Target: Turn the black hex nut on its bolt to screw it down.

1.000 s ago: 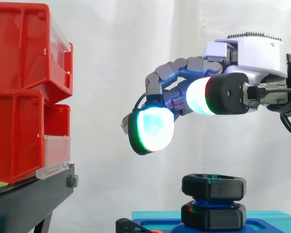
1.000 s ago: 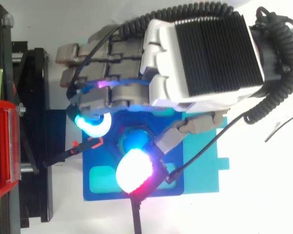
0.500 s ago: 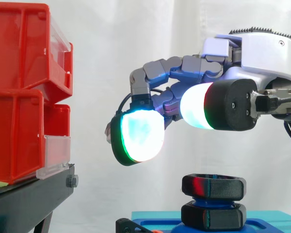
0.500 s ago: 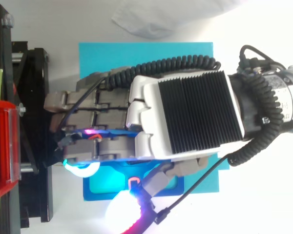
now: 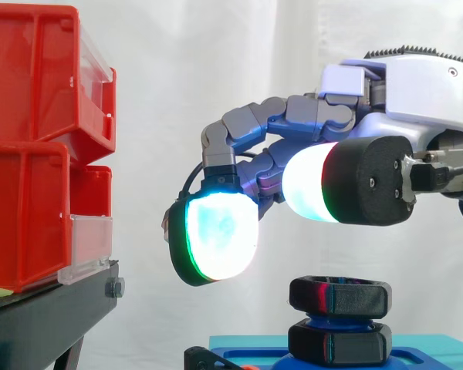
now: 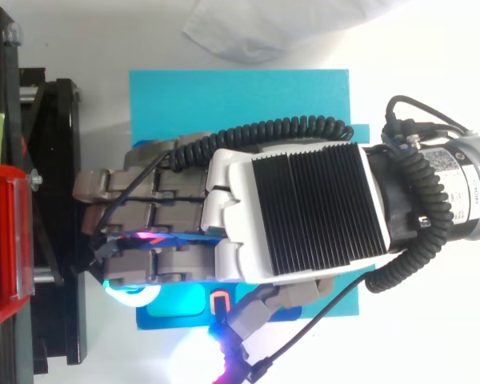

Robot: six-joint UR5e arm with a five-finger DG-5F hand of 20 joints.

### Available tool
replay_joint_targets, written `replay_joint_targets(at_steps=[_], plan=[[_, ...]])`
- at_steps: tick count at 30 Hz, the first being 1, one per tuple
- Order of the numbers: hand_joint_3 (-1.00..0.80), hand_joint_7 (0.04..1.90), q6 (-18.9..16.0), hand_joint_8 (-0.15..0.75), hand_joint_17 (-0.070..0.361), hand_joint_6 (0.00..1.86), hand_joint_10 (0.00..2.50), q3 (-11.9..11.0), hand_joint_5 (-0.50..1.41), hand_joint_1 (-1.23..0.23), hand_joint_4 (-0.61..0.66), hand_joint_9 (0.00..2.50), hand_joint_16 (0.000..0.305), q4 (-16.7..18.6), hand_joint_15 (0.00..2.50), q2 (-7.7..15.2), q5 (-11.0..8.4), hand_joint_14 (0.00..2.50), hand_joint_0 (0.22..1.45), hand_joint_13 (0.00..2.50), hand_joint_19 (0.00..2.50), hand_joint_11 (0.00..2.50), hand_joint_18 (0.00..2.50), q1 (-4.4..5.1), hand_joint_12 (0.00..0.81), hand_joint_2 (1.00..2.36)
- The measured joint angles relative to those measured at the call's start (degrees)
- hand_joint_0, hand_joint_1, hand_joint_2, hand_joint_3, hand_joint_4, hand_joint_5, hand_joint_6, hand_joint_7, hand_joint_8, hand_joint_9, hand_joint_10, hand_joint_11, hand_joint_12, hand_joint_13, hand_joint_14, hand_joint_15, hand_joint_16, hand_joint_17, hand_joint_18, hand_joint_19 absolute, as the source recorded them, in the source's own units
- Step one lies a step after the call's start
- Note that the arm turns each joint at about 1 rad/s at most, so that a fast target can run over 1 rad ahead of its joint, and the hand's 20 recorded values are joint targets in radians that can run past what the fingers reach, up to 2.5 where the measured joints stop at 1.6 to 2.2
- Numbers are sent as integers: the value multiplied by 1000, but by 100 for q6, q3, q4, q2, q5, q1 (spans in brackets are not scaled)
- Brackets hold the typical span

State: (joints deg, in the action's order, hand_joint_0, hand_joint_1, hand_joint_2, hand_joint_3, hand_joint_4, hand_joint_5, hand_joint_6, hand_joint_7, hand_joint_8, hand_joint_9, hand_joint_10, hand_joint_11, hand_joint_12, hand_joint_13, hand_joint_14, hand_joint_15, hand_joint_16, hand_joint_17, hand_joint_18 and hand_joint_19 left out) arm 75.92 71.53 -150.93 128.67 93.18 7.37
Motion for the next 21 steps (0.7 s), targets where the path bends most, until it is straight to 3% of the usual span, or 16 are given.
replay_joint_targets(at_steps=[11,21], plan=[[-500,1074,1,296,132,708,11,1,-129,-391,253,566,59,-211,80,-1,39,3,486,493,411,312,553,-1,364,1000],[-500,1035,-6,294,131,741,10,1,-133,-392,244,567,58,-266,74,-4,332,3,488,495,411,293,553,-137,362,1000]])
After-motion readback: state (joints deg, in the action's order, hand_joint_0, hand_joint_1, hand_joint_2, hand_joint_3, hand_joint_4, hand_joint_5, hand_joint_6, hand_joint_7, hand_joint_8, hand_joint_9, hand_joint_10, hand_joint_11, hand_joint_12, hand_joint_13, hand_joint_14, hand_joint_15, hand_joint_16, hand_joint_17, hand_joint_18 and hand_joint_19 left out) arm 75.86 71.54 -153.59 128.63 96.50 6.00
